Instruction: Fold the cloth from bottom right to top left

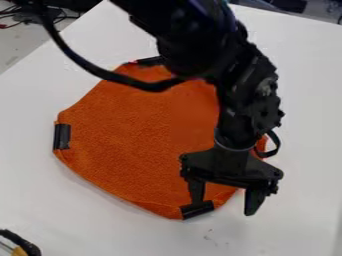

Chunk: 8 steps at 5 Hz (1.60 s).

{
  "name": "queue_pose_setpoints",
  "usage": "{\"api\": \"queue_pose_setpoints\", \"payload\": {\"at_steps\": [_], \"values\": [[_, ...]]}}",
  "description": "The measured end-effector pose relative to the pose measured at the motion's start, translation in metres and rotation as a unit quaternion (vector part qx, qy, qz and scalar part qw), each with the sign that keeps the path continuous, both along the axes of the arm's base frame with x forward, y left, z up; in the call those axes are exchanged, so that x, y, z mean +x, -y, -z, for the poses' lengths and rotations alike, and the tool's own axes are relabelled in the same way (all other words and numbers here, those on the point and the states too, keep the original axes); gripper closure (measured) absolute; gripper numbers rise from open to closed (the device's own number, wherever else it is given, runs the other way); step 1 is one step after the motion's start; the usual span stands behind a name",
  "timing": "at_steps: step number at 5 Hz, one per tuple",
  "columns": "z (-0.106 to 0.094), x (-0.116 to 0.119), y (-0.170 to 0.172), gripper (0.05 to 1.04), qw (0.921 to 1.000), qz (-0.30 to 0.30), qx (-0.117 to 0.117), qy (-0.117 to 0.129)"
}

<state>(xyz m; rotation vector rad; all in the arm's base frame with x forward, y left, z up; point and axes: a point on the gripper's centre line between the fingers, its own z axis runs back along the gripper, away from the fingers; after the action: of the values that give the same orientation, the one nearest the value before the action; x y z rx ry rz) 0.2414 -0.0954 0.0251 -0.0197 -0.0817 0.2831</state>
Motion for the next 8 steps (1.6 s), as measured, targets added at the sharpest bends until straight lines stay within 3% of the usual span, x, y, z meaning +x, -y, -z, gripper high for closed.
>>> {"api": "queue_pose_setpoints", "payload": {"at_steps": [2,4,5,6,7,8], "values": [[0.021,-0.002,-0.004,0.134,0.9996,-0.008,-0.011,-0.024],[0.025,-0.004,-0.012,0.688,0.9995,-0.008,-0.005,-0.032],[0.025,-0.004,-0.013,0.881,0.9995,-0.008,-0.001,-0.031],[0.021,-0.009,-0.007,0.984,0.9988,-0.021,0.015,-0.041],[0.000,-0.027,0.015,1.023,0.9963,-0.038,0.045,-0.063],[-0.020,-0.027,0.021,1.027,0.9937,-0.052,0.071,-0.069]]}}
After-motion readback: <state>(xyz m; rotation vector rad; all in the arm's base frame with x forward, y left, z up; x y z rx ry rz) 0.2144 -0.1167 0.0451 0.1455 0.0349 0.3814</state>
